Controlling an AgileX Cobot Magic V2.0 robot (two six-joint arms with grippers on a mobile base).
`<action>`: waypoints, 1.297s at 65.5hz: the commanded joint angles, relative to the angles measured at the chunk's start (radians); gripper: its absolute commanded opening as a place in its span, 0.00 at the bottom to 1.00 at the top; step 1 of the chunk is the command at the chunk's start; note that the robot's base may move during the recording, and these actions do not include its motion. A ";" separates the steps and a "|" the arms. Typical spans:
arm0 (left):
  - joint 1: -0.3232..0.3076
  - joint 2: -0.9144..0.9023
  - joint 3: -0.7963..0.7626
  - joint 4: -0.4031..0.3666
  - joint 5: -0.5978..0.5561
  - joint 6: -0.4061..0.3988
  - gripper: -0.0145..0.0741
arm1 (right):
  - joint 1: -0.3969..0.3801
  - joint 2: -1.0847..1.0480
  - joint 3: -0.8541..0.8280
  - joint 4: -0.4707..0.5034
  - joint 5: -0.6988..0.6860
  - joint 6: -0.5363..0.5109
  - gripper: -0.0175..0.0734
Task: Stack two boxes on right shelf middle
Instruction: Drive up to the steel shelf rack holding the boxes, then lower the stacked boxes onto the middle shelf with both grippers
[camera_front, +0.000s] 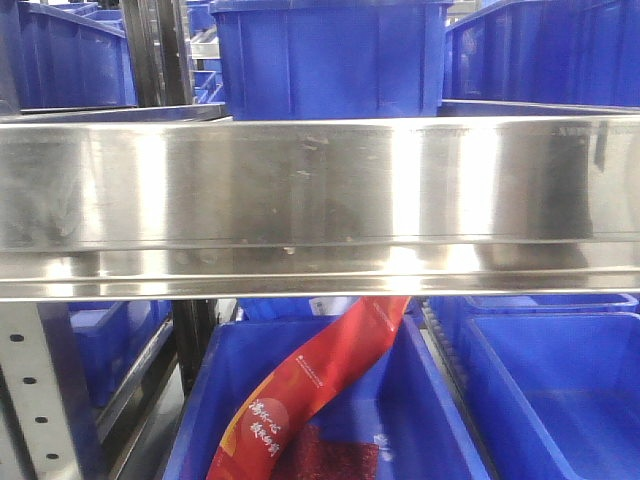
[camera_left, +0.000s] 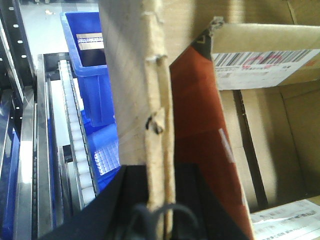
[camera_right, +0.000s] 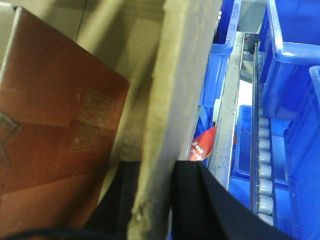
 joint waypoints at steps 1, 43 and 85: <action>0.004 -0.015 -0.012 0.026 -0.068 0.007 0.04 | -0.006 -0.014 -0.012 -0.030 -0.038 -0.017 0.03; 0.004 -0.015 -0.012 0.026 -0.081 0.007 0.04 | -0.006 -0.014 -0.012 -0.030 -0.038 -0.017 0.03; -0.043 0.168 -0.010 -0.020 0.215 0.007 0.04 | -0.006 0.147 -0.010 -0.030 0.116 -0.017 0.03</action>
